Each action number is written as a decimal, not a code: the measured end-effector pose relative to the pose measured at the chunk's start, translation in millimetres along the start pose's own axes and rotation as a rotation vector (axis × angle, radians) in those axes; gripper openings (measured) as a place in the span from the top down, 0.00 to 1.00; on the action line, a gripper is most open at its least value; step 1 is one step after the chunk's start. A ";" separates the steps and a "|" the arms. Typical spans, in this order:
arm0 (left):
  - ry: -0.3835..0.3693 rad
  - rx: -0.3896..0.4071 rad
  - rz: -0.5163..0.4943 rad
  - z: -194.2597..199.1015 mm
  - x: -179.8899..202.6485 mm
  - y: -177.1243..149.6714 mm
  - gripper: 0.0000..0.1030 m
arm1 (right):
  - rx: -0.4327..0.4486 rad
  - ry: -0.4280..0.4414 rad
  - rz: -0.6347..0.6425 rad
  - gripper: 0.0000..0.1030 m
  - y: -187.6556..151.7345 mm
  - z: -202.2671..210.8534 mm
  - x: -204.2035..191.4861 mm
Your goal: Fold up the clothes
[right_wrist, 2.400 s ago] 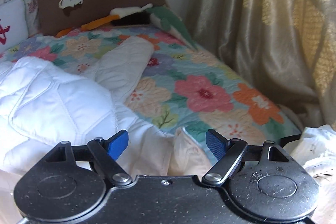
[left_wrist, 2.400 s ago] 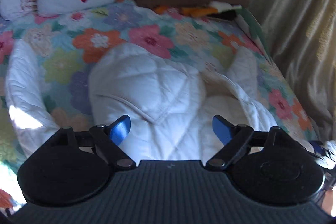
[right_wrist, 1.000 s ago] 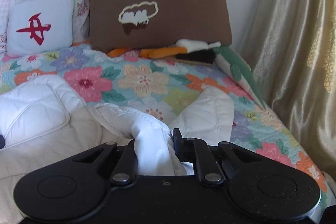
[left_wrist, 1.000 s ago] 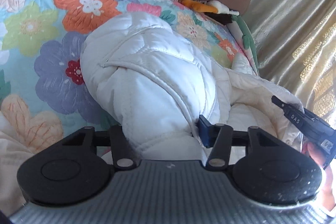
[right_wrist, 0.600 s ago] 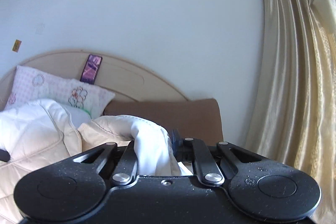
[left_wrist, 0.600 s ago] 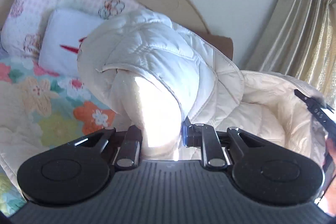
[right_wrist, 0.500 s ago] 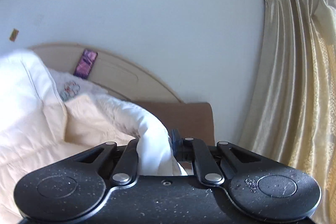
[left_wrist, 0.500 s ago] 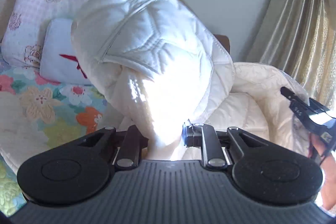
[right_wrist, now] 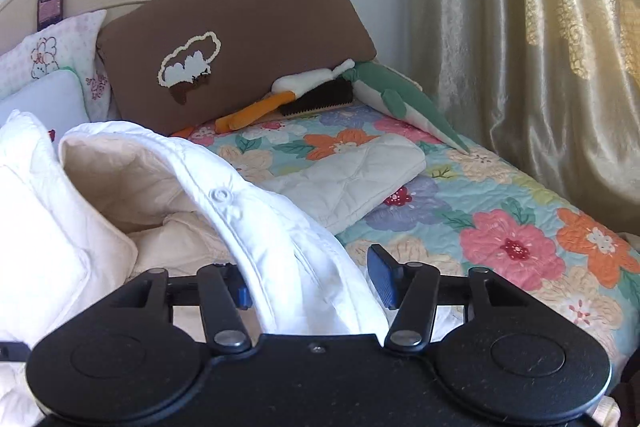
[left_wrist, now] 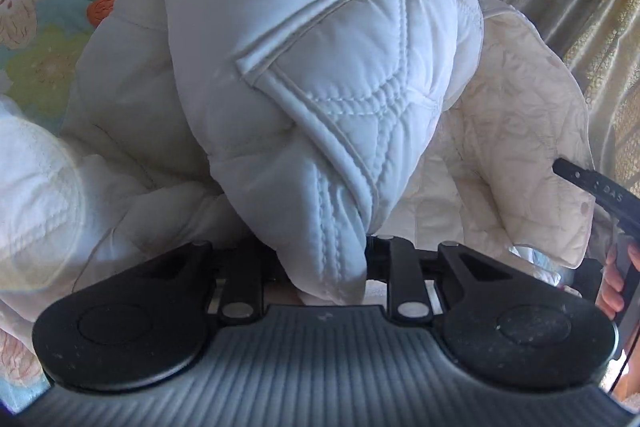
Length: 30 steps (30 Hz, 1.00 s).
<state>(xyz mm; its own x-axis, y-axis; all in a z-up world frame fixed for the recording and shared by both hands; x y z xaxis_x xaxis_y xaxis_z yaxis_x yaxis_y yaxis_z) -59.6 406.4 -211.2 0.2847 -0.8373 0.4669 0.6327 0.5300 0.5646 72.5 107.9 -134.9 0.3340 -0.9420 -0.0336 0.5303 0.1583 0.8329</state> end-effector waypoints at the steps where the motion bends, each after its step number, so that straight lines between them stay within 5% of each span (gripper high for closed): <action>1: -0.001 0.002 0.005 -0.3 -1.3 0.2 0.76 | 0.009 0.008 0.013 0.37 -6.7 7.3 1.9; 6: -0.004 0.017 0.016 2.8 2.7 -7.8 0.76 | 0.006 -0.042 0.130 0.31 -40.0 23.0 9.8; 10: -0.005 0.059 -0.057 8.2 19.0 -6.1 0.78 | -0.067 -0.032 0.102 0.28 -66.9 28.8 13.7; 12: -0.018 0.087 -0.077 13.5 29.2 -6.5 0.78 | -0.099 -0.037 0.061 0.18 -76.6 26.4 19.0; 18: -0.075 0.121 -0.133 28.6 52.8 -8.0 0.79 | -0.222 0.130 -0.023 0.17 -105.0 11.2 4.2; 23: -0.109 0.157 -0.102 41.0 54.9 -5.4 0.79 | -0.317 0.112 0.067 0.15 -127.4 -8.6 -7.0; 27: -0.096 0.159 -0.112 41.3 57.5 -7.4 0.79 | -0.374 0.157 -0.012 0.08 -135.0 -19.6 -1.8; 28: -0.093 0.160 -0.117 42.3 57.9 -7.2 0.79 | -0.373 0.176 -0.008 0.09 -134.9 -17.1 -2.7; 30: -0.086 0.162 -0.123 46.5 56.7 -4.0 0.79 | -0.370 0.237 -0.002 0.60 -132.6 -6.4 -6.2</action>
<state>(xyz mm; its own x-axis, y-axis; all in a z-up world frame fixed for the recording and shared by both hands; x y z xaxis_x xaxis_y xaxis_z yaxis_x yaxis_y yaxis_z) -79.4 363.1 -155.4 0.1451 -0.8862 0.4399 0.5327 0.4447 0.7201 5.1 94.6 -248.6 0.4794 -0.8553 -0.1967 0.7603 0.2928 0.5799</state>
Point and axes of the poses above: each gripper's, at about its wrist camera, not at the fingertips, and z roughly against the way its jaws point, x to its right, y to its top, the point moved 8 cm from there along -z, roughly the way its jaws point, and after that the axes turned 1 degree about -z, right-handed, at the moved point
